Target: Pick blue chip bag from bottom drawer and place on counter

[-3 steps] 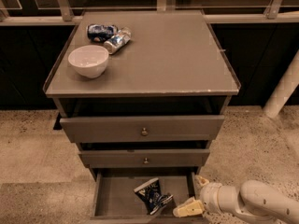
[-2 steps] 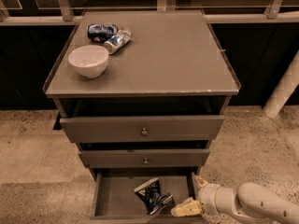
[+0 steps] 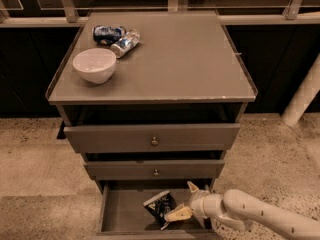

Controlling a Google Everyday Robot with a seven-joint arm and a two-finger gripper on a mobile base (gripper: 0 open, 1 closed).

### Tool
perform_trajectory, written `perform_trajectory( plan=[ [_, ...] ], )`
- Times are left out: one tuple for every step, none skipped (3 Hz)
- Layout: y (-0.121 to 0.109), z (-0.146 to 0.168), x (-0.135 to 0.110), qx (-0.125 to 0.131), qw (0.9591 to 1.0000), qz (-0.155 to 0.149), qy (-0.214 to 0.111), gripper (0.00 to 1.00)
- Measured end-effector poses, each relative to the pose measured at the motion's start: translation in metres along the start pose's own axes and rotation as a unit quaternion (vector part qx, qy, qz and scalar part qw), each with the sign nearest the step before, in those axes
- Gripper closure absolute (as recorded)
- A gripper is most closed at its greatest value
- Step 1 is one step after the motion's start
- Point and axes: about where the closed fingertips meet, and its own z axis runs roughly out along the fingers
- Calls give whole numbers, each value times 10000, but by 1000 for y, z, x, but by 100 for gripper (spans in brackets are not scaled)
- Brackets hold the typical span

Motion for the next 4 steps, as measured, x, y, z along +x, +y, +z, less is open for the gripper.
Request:
perform_trajectory(
  plan=[
    [1, 3, 1, -17, 10000, 16, -5, 0],
    [2, 6, 12, 71, 9999, 136, 26, 0],
    [-2, 30, 31, 88, 9995, 294, 125, 0],
    [-6, 57, 43, 57, 9992, 305, 263, 0]
  ],
)
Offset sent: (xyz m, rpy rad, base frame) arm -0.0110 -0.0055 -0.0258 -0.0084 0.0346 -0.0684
